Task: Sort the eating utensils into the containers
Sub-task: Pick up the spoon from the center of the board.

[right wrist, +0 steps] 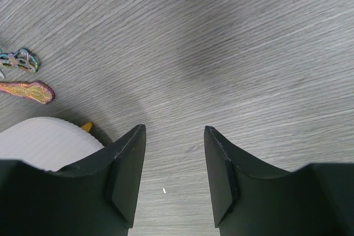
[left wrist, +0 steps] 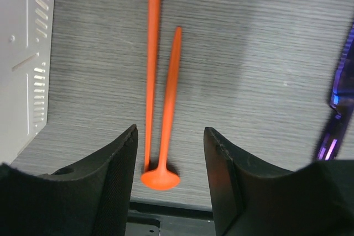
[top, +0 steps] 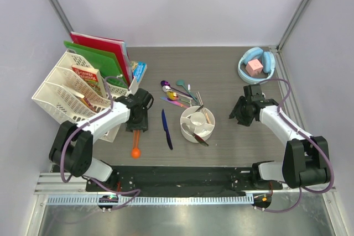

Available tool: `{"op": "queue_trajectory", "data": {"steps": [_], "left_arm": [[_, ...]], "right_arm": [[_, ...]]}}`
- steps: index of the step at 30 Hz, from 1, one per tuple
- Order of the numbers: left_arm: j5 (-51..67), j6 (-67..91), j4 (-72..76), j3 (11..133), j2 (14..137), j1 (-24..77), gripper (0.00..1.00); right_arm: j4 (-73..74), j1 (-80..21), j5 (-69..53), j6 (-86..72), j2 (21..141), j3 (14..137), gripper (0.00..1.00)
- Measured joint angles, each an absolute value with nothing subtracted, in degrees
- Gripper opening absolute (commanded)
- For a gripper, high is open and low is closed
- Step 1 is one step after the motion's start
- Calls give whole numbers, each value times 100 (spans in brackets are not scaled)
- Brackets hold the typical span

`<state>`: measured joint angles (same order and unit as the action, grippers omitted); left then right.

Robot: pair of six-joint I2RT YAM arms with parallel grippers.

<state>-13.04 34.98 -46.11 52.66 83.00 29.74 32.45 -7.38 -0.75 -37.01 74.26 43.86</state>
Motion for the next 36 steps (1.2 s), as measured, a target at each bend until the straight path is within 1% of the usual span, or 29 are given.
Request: {"op": "queue_trajectory", "data": {"steps": [10,13,19,30,36], "left_arm": [[-1083,3559,-4563,5002,8632,2679,46],[-1022,3559,-4545,4934,8663,2672,46],[-926,3557,-4495,4849,8643,2670,49],[-746,3538,-4449,4768,8350,2630,50],[-749,3468,-4447,4744,8182,2351,50]], "right_arm": [[3210,-738,-102,-3697,7426,4386,52],[3210,-738,-102,-3697,7426,4386,52],[3203,-738,-106,-3695,7426,4386,52],[3168,-738,-126,-3697,7428,4386,52],[3155,-738,-152,-3697,7428,4386,52]]}}
